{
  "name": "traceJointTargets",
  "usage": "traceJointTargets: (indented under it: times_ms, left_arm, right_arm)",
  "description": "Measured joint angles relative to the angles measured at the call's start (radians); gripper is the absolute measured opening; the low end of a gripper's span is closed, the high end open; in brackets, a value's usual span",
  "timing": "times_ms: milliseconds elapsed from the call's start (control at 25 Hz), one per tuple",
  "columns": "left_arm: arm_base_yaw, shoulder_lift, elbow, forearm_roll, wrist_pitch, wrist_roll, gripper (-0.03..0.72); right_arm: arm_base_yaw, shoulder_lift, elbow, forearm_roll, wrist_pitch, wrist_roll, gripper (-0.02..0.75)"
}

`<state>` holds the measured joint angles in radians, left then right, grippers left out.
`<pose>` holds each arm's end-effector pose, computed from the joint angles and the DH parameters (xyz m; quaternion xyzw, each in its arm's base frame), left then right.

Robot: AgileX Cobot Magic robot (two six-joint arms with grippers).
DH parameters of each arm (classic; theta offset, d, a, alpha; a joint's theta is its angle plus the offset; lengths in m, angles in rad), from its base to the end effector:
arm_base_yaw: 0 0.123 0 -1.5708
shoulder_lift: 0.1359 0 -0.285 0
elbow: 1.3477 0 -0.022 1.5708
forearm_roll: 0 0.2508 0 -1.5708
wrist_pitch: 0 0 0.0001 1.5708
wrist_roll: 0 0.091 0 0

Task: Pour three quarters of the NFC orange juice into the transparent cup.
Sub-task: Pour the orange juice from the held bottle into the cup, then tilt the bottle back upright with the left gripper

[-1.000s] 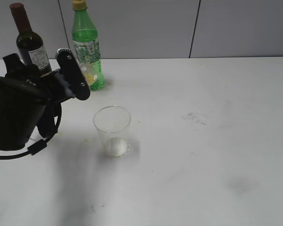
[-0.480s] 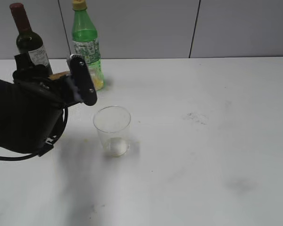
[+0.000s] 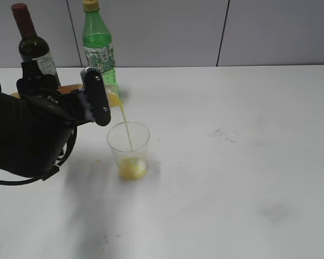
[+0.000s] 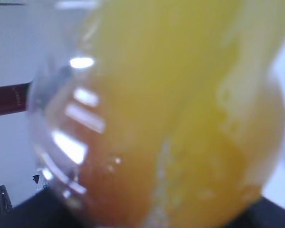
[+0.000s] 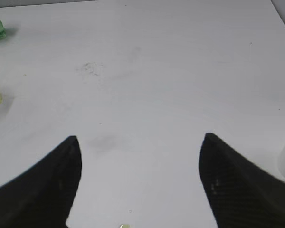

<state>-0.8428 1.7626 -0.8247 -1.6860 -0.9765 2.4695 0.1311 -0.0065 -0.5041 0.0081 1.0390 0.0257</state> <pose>0.2560 -0.1748 0.1747 0.5014 0.7003 0.4282 0.2735 -0.0055 -0.0001 0.2802 -0.0446 0.8435 0.0460 0.5333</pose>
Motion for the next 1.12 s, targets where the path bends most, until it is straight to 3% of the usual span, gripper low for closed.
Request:
traceJointTargets:
  times_ms: [1120]
  left_arm:
    - [-0.003, 0.0, 0.001, 0.057, -0.062, 0.047, 0.477]
  right_arm:
    - [0.0, 0.0, 0.0, 0.0, 0.0, 0.0, 0.591]
